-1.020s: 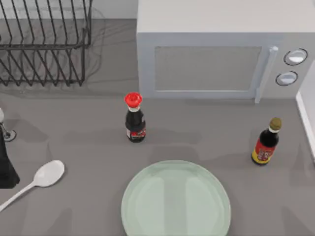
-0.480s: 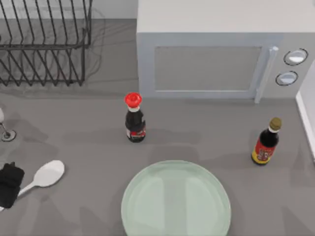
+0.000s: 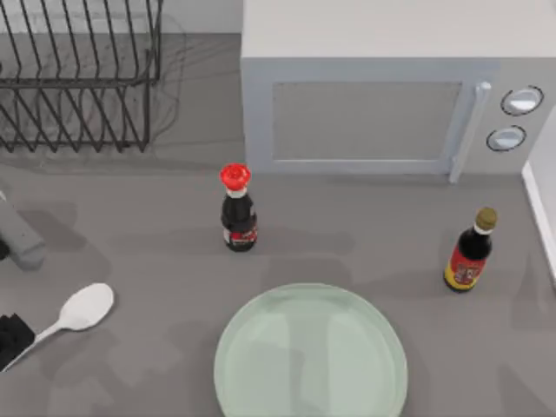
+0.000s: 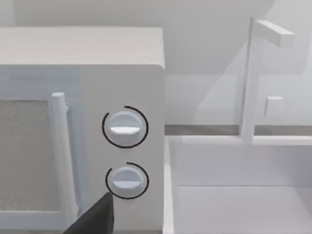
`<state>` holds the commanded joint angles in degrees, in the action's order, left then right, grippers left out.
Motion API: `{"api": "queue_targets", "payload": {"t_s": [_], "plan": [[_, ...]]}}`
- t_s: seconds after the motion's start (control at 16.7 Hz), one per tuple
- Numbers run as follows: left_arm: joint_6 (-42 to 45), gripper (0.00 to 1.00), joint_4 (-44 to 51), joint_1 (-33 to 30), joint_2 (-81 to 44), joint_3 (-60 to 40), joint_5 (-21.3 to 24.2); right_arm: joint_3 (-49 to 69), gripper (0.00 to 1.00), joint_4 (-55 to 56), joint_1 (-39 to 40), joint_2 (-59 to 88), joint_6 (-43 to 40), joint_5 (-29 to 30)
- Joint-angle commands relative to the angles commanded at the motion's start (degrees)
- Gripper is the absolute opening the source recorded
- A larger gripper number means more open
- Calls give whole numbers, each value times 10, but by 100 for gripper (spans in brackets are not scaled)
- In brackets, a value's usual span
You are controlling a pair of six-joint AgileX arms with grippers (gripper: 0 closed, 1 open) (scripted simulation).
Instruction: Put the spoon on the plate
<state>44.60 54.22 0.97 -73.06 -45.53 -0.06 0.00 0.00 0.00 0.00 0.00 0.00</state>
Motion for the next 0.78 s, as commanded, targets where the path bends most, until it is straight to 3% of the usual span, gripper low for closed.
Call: {"api": "queue_targets", "payload": {"t_s": [0.3,0.78], "plan": [[53,100,61,2,-83,-60,-2,0,100,0,0,0,0,0],[54,100,19,1,-102,-35,-2,0,100,0,0,0,0,0]]}}
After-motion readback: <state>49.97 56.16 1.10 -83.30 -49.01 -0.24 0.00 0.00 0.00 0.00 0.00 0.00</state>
